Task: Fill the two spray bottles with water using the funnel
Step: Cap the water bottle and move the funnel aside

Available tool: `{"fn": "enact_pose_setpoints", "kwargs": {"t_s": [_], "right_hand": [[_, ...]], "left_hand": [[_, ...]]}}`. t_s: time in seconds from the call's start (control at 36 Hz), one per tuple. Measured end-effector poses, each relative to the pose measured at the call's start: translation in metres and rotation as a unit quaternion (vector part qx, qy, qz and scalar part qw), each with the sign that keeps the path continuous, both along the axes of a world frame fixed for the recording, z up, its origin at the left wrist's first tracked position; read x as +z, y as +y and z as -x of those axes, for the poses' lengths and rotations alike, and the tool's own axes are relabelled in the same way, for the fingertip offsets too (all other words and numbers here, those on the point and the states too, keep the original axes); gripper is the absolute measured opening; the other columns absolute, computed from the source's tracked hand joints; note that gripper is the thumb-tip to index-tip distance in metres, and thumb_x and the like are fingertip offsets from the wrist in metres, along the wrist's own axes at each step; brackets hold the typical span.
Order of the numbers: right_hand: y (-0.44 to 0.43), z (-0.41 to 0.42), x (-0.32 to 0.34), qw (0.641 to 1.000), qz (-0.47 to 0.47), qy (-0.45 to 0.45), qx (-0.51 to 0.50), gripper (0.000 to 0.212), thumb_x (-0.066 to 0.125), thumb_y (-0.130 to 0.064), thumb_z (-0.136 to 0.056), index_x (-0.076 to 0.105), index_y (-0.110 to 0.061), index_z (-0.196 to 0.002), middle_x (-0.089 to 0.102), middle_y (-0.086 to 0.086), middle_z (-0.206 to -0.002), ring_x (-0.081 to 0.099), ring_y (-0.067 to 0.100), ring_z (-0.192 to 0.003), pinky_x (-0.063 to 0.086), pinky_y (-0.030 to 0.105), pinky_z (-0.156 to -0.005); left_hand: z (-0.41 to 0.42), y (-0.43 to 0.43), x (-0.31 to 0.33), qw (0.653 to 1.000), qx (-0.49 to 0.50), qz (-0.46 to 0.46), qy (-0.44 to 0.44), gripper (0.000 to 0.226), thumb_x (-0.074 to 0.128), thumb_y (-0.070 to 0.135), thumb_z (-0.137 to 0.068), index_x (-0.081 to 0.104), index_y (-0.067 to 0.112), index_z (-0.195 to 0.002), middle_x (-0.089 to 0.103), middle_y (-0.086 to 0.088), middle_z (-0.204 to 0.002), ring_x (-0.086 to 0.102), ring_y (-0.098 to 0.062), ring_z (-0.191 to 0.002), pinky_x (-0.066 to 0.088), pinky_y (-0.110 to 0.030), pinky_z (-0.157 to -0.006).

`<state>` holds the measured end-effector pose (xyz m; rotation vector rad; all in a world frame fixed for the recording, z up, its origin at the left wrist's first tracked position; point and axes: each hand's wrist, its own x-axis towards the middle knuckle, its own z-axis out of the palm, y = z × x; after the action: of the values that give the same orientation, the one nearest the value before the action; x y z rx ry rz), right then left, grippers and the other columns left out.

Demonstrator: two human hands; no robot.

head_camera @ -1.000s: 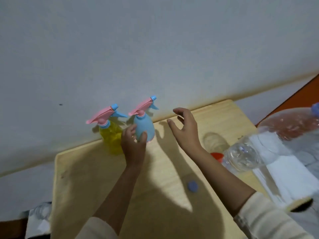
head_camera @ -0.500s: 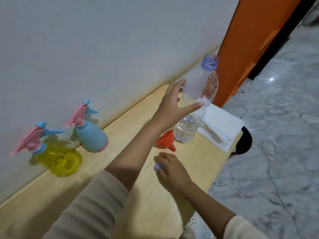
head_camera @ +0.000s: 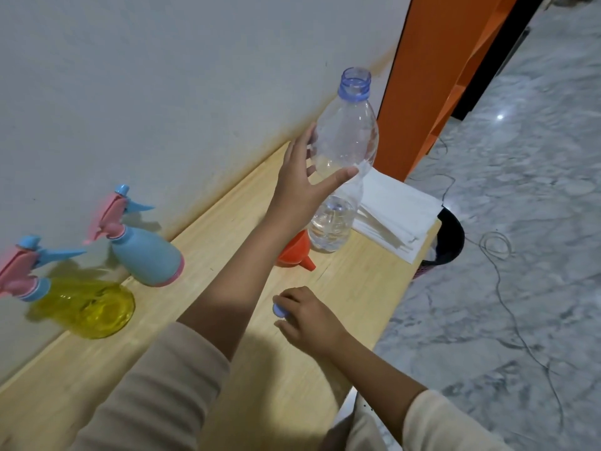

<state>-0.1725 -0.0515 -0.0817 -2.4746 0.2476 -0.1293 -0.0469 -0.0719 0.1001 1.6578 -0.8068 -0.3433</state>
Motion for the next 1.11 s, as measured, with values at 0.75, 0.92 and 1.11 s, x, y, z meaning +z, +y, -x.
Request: {"fn": "enact_pose_setpoints", "kwargs": {"t_s": [0.75,0.92,1.11], "right_hand": [[-0.139,-0.042,0.269,0.924,-0.028,-0.348,-0.156,0.029,0.061,-0.016,-0.088,0.065,-0.008,-0.116,0.062,-0.001,-0.109,0.058,0.009,-0.099,0.051,0.03,-0.09],[-0.141,-0.052,0.279,0.963,-0.002,-0.243,-0.119,0.03,0.059,-0.018,-0.091,0.064,-0.011,-0.12,0.062,0.006,-0.116,0.058,0.019,-0.103,0.048,0.036,-0.094],[-0.144,-0.052,0.28,0.944,-0.069,-0.277,-0.167,0.035,0.079,-0.02,-0.073,0.07,-0.007,-0.104,0.064,0.01,-0.097,0.059,0.018,-0.084,0.049,0.02,-0.077]], "left_hand": [[-0.006,0.0,0.0,0.999,-0.037,-0.018,0.016,0.081,0.072,0.029,-0.081,0.022,0.027,-0.145,0.032,0.004,-0.144,0.037,-0.01,-0.13,0.037,-0.028,-0.104],[-0.006,0.002,0.003,0.999,-0.039,-0.028,0.017,0.081,0.07,0.033,-0.082,0.02,0.029,-0.145,0.03,0.004,-0.149,0.036,-0.009,-0.131,0.036,-0.027,-0.104],[-0.005,0.001,0.004,0.999,-0.043,-0.026,0.014,0.073,0.071,0.032,-0.081,0.02,0.044,-0.132,0.032,0.01,-0.142,0.037,-0.005,-0.126,0.035,-0.023,-0.1]]}}
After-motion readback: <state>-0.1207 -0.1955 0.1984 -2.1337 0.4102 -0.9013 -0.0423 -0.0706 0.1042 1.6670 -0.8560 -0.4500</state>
